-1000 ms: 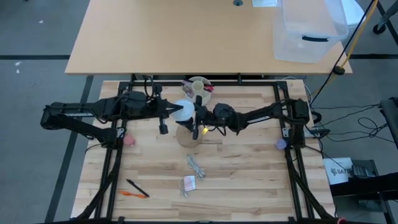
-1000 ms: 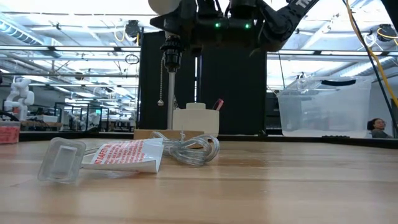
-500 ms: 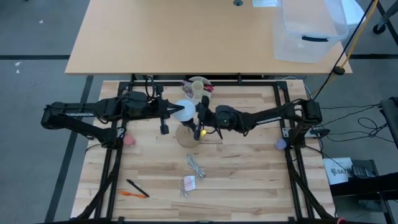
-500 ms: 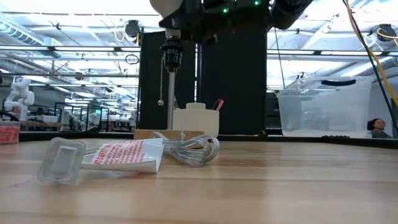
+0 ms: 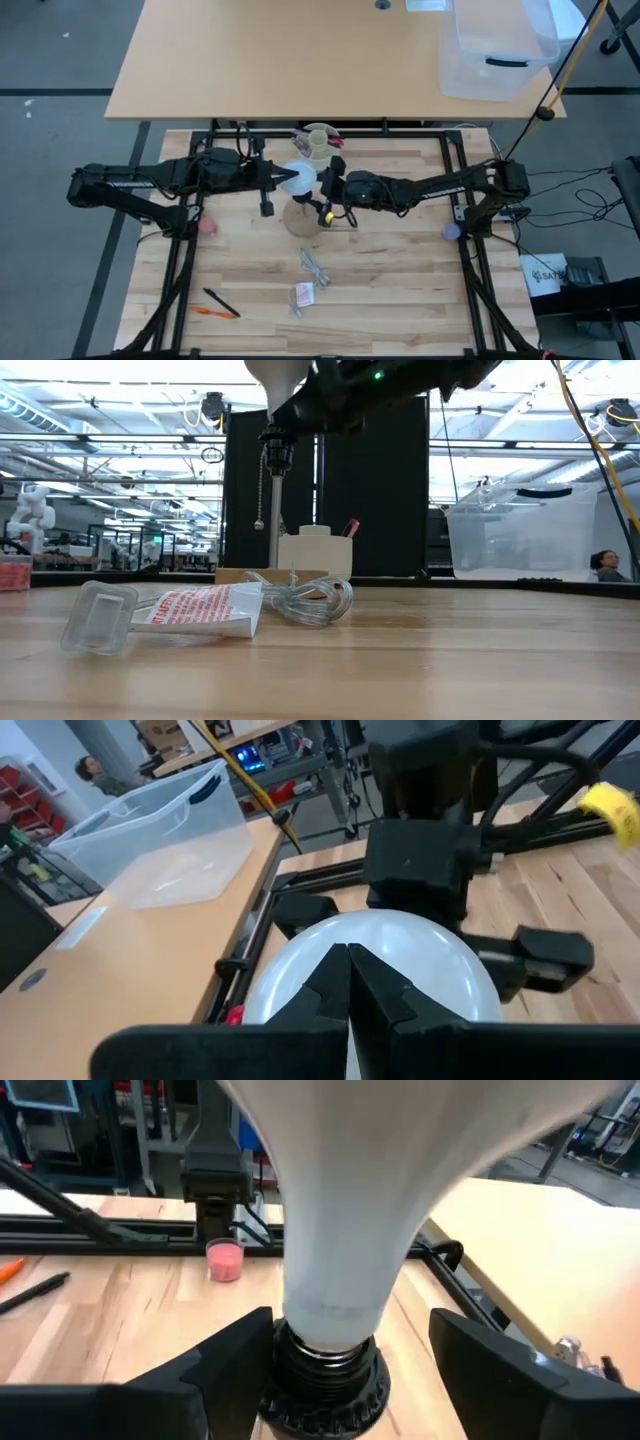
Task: Screw lightbulb
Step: Insert the lightbulb into the wooden lamp
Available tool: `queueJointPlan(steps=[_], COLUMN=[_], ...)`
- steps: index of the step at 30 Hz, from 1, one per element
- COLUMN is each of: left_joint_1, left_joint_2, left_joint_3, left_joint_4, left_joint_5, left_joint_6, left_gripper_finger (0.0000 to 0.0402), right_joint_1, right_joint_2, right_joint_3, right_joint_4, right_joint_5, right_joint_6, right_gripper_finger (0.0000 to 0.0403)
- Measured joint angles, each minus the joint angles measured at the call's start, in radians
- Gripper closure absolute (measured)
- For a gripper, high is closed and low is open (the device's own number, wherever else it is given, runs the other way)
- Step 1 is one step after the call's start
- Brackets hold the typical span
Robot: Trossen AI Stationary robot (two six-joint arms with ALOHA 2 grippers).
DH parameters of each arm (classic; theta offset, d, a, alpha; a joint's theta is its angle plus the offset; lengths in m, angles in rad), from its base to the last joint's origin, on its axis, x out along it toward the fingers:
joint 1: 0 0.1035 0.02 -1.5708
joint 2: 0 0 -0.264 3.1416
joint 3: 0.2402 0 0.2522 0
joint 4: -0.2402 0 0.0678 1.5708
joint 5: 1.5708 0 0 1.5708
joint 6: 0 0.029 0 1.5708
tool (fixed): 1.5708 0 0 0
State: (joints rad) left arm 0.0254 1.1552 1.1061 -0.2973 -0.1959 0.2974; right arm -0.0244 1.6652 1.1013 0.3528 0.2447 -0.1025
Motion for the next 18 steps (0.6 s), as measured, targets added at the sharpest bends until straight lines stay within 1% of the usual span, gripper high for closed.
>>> queueJointPlan(steps=[5, 12, 14, 18], left_joint_1=[0.0, 0.0, 0.0, 0.0], left_joint_2=[0.007, 0.008, 0.008, 0.008], left_joint_3=[-0.002, -0.002, -0.002, -0.002], left_joint_4=[0.011, 0.013, 0.015, 0.015], left_joint_5=[0.001, 0.001, 0.001, 0.0], left_joint_6=[0.0, -0.001, 0.0, 0.0], left_gripper_finger=[0.0401, 0.0401, 0.0401, 0.0401], right_joint_1=[0.0, 0.0, 0.004, 0.014], right_joint_2=[-0.064, -0.185, -0.208, -0.208], right_joint_3=[-0.038, -0.182, -0.228, -0.305], right_joint_4=[-0.089, -0.063, 0.005, 0.238], right_joint_5=[0.021, 0.025, 0.011, -0.041], right_joint_6=[-0.014, 0.012, 0.015, 0.01], right_gripper_finger=[0.014, 0.014, 0.014, 0.014])
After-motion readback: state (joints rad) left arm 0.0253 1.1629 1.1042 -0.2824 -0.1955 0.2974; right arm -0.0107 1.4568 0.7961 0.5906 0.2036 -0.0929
